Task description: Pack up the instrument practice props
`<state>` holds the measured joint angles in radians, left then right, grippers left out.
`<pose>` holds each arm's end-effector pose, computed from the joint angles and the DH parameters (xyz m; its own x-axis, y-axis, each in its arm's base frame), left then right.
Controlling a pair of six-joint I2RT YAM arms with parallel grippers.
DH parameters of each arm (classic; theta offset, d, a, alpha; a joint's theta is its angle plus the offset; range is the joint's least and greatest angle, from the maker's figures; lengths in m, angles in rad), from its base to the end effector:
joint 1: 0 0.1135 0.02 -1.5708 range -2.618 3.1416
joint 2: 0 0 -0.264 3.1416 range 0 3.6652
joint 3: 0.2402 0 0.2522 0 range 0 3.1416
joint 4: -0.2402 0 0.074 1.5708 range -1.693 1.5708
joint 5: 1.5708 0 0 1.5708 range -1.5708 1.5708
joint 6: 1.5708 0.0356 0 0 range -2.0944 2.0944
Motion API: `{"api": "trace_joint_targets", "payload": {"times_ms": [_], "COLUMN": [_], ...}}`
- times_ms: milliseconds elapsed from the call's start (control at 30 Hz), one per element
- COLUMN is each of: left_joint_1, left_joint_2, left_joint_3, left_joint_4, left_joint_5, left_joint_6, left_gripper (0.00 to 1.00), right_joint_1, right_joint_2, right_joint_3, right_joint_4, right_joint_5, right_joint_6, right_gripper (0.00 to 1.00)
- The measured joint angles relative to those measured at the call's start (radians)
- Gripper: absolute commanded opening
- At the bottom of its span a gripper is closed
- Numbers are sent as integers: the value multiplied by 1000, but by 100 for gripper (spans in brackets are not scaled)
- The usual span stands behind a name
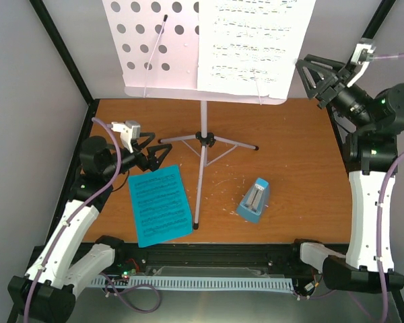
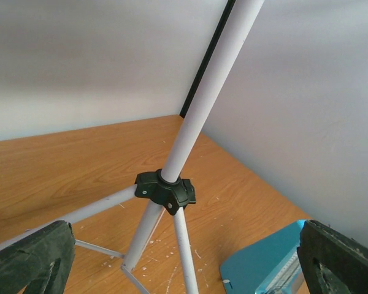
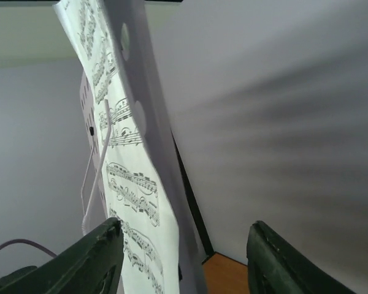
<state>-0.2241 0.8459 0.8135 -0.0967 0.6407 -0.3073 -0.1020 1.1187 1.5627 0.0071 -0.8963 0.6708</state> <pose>0.1838 -0.0637 0.3500 -0.3484 -0.1693 -0.9219 0.6827 0.6281 -0.3733 0.1886 0.0086 0.5523 -0.0554 0.3959 -0.9166 -0.7675 0.5703 0.2927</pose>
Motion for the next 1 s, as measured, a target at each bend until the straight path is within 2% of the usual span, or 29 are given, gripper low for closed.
{"api": "trace_joint_targets", "payload": {"times_ms": [167, 500, 700, 1000], "left_joint_1": [0, 0, 0, 0], "left_joint_2": [2, 3, 8, 10], "left_joint_3": [0, -1, -4, -5], "left_joint_4": [8, 15, 16, 16], "left_joint_5": [31, 59, 71, 99], "left_joint_6": [-16, -21, -24, -24], "left_gripper": [99, 99, 99, 99], "right_joint_1": [32, 64, 64, 65], "right_joint_2": [53, 51, 36, 23], "right_joint_3": [70, 80, 80, 75], "right_joint_4": [-78, -130, -134, -90], "right_joint_5": [-9, 2, 6, -24], "right_joint_6": [-32, -87, -107, -86], "right_gripper": [41, 31, 19, 18]}}
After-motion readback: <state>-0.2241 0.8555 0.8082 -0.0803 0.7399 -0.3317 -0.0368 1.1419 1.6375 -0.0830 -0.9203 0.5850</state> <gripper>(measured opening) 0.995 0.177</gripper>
